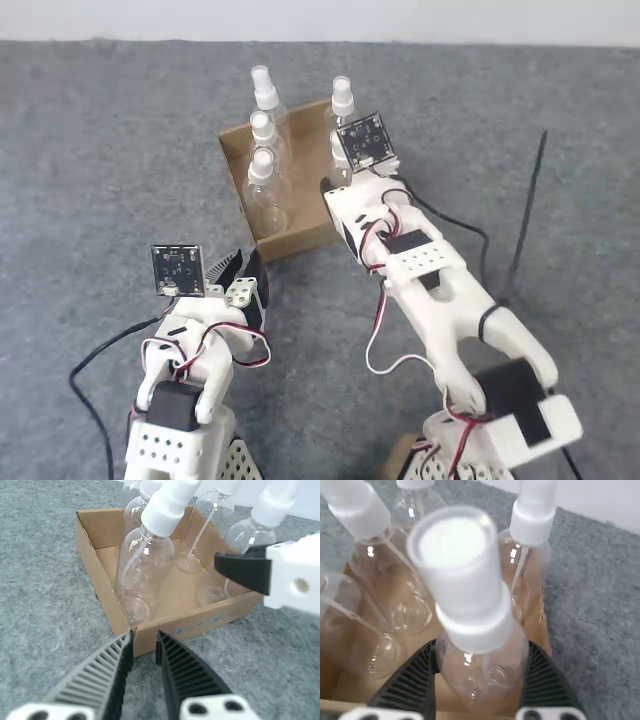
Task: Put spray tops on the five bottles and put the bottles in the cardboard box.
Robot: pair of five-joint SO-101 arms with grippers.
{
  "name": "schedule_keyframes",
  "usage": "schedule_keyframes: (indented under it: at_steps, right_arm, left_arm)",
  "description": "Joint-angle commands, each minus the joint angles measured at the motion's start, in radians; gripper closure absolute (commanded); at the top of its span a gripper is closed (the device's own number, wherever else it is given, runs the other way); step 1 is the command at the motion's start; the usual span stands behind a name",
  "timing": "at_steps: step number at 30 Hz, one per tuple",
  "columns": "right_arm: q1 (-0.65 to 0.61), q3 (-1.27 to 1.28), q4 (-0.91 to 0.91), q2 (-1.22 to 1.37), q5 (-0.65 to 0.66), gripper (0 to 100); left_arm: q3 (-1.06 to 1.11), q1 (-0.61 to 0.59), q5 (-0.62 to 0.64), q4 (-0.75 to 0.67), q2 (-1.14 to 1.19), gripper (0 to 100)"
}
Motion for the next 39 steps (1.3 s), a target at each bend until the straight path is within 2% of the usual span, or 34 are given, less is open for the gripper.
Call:
schedule_keyframes:
  at_steps: [1,39]
  right_arm:
    - [0.013,-0.089,-0.042,0.01,-0.003,92.8]
    - [0.013,-0.084,-0.076,0.108,-0.002,92.4]
  left_arm:
    - [-0.013,-0.003,-0.011,0.006,-0.011,93]
    - [-0.013,-0.005,-0.011,0.008,-0.011,93]
